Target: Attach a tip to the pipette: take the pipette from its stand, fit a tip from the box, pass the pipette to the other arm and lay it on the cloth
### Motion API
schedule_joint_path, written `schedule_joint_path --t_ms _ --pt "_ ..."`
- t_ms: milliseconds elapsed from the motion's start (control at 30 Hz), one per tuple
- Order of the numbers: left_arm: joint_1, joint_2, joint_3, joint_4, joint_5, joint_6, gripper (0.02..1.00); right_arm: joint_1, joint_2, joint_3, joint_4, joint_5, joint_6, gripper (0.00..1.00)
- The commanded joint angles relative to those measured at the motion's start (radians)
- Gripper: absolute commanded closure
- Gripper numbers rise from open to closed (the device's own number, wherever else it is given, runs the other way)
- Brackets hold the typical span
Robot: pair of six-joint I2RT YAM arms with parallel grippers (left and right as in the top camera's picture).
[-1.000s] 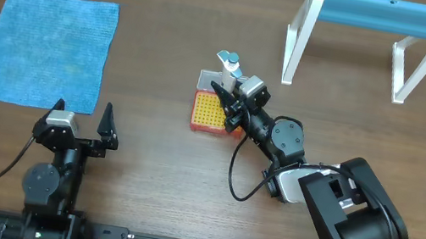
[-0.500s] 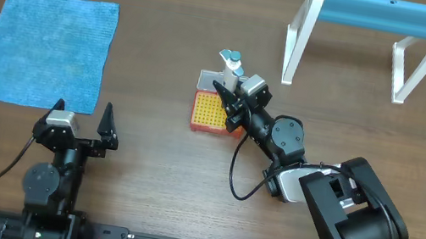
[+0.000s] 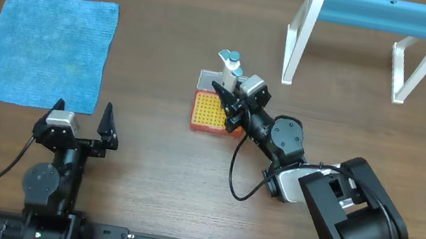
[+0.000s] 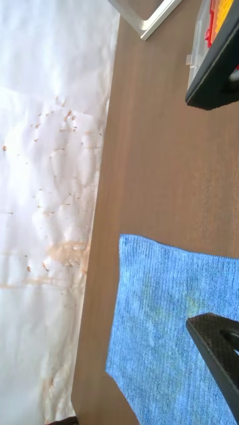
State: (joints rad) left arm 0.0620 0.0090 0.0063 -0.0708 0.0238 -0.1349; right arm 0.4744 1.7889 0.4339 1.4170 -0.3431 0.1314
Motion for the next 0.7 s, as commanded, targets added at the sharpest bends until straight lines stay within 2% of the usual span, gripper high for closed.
schedule_joint_path --t_ms 33,700 --pt "-0.001 -0.003 -0.001 -0.008 0.008 0.001 0.023 0.007 0.008 0.012 0.017 -0.010 0.041 0.928" --pt "-0.001 -0.003 -0.001 -0.008 0.008 0.001 0.023 0.006 0.008 -0.005 -0.040 -0.009 0.040 0.930"
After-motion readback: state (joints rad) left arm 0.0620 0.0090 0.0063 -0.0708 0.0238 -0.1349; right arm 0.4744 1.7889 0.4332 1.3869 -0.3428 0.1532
